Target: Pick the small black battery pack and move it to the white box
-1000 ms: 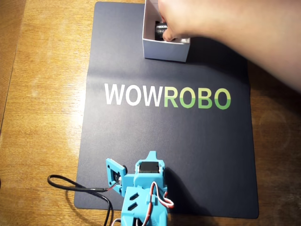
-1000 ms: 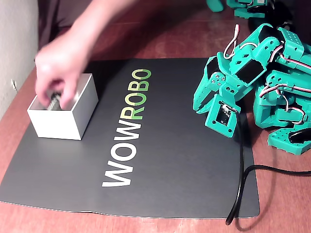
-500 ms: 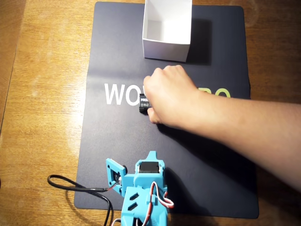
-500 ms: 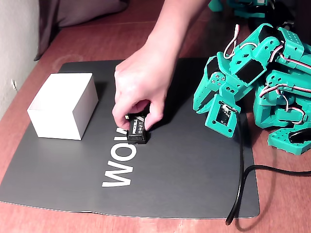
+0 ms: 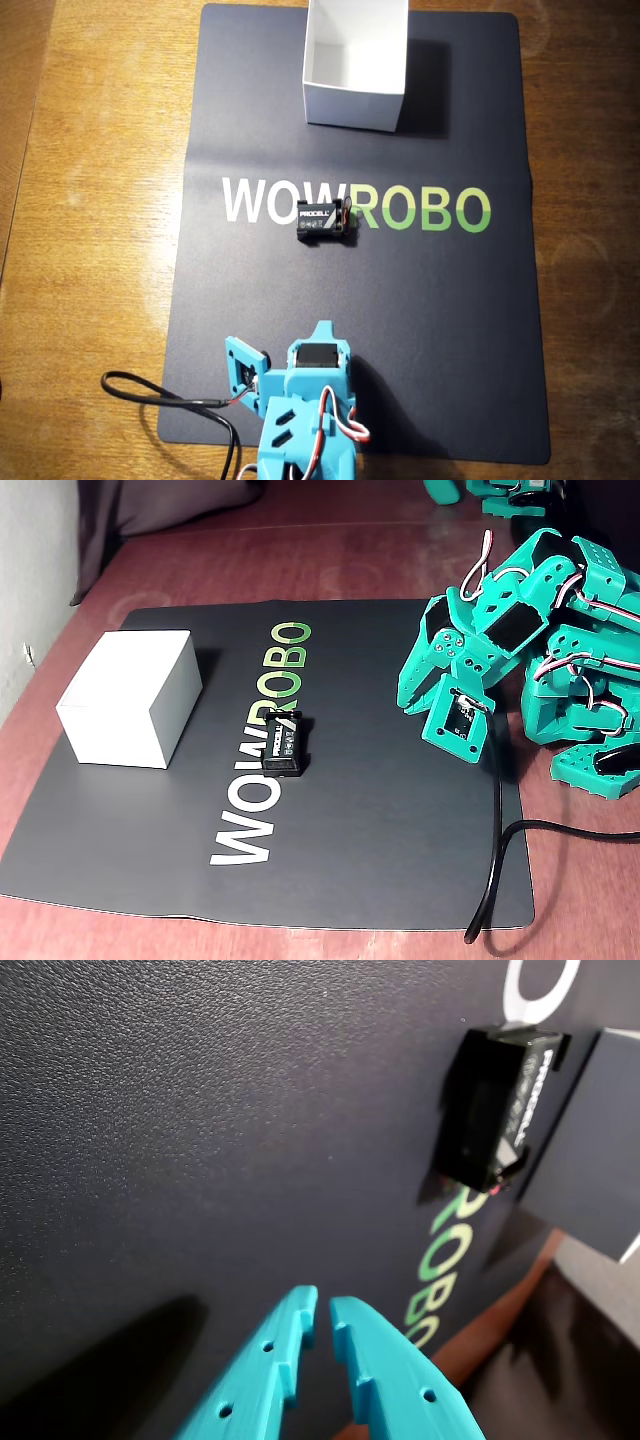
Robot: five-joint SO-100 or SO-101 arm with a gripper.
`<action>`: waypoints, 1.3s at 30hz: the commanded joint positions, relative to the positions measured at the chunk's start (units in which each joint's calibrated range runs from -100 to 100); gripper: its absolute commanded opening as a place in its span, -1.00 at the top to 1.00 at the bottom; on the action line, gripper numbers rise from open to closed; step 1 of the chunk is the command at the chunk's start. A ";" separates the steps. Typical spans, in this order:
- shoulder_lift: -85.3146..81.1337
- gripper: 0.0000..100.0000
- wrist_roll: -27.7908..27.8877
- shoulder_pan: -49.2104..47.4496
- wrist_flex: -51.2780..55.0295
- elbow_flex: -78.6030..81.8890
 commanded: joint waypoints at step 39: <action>53.78 0.97 0.23 -0.30 -20.48 -34.54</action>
